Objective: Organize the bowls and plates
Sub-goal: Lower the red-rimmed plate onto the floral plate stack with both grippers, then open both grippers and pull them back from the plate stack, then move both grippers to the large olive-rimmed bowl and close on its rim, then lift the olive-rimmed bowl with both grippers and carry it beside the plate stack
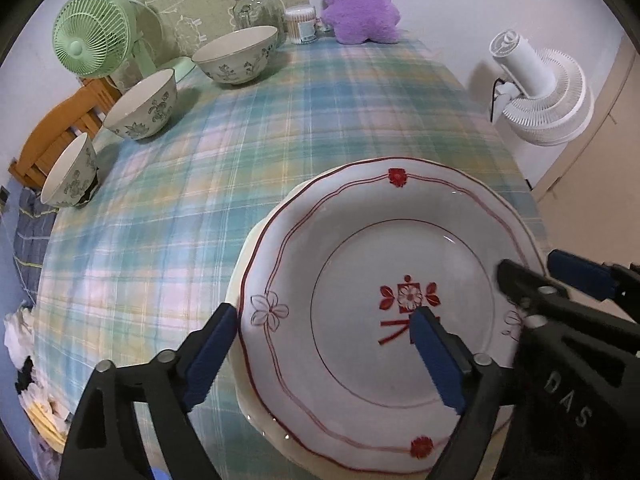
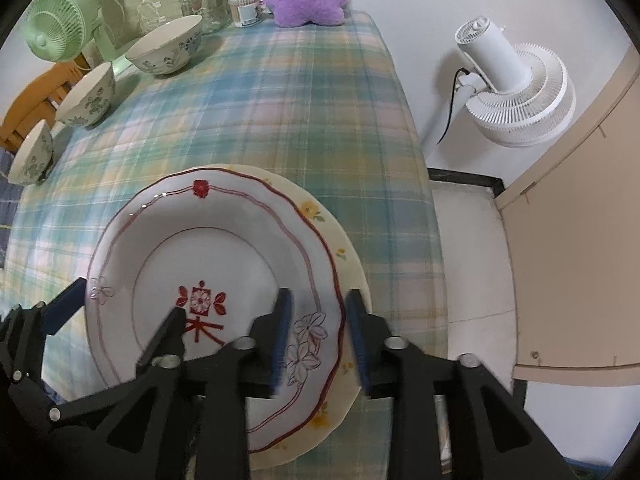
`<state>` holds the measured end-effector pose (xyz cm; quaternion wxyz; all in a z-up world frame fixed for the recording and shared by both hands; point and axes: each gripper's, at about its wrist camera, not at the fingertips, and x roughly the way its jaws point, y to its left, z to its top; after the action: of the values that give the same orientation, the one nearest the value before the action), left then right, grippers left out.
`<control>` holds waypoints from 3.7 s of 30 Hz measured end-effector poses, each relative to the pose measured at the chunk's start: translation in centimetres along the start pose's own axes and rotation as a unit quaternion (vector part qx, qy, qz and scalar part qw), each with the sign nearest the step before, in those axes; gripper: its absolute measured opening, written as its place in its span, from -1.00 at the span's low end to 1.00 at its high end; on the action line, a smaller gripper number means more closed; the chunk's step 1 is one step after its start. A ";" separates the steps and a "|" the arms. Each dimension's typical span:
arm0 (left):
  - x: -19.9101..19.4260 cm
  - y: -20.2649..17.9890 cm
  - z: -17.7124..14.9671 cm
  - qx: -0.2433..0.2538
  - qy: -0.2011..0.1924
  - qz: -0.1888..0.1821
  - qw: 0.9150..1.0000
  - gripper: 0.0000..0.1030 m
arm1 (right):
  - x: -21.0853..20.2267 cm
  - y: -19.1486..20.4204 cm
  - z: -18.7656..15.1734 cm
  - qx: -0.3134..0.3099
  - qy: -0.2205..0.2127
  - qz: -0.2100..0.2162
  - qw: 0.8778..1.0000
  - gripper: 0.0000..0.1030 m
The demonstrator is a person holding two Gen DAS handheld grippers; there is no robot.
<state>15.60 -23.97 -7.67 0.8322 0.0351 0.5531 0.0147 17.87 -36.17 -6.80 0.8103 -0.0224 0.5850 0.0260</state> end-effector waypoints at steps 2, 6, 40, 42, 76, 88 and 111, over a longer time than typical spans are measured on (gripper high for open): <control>-0.5 0.3 -0.1 -0.004 -0.003 -0.004 1.000 0.82 | -0.7 0.0 -0.2 0.002 -0.014 0.008 1.000 0.19; -2.0 1.5 -0.1 -0.021 -0.018 -0.015 1.000 0.83 | -1.6 0.4 -0.3 -0.001 -0.020 0.019 1.000 0.20; -5.1 26.5 2.3 0.035 -0.067 -0.059 0.995 0.67 | -7.2 24.1 2.2 0.107 -0.107 -0.013 0.988 0.22; -5.1 28.0 2.4 0.030 -0.070 -0.057 0.995 0.67 | -7.3 25.6 2.6 0.105 -0.112 -0.006 0.988 0.22; 5.4 41.9 12.0 -0.016 -0.061 0.022 0.998 0.06 | 1.8 40.9 15.1 0.071 -0.106 0.038 0.991 0.00; 8.8 42.9 13.3 -0.027 -0.046 0.012 0.998 -0.44 | 5.5 42.7 17.4 0.044 -0.084 0.038 0.995 -0.56; 7.0 39.9 10.5 -0.032 -0.025 0.009 0.999 -0.52 | 4.3 40.8 15.0 0.025 -0.059 0.031 0.997 -0.69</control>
<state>28.59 15.77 -7.06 0.8463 0.0136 0.5311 0.0390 30.61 5.63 -6.39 0.8423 0.0174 0.5373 0.0378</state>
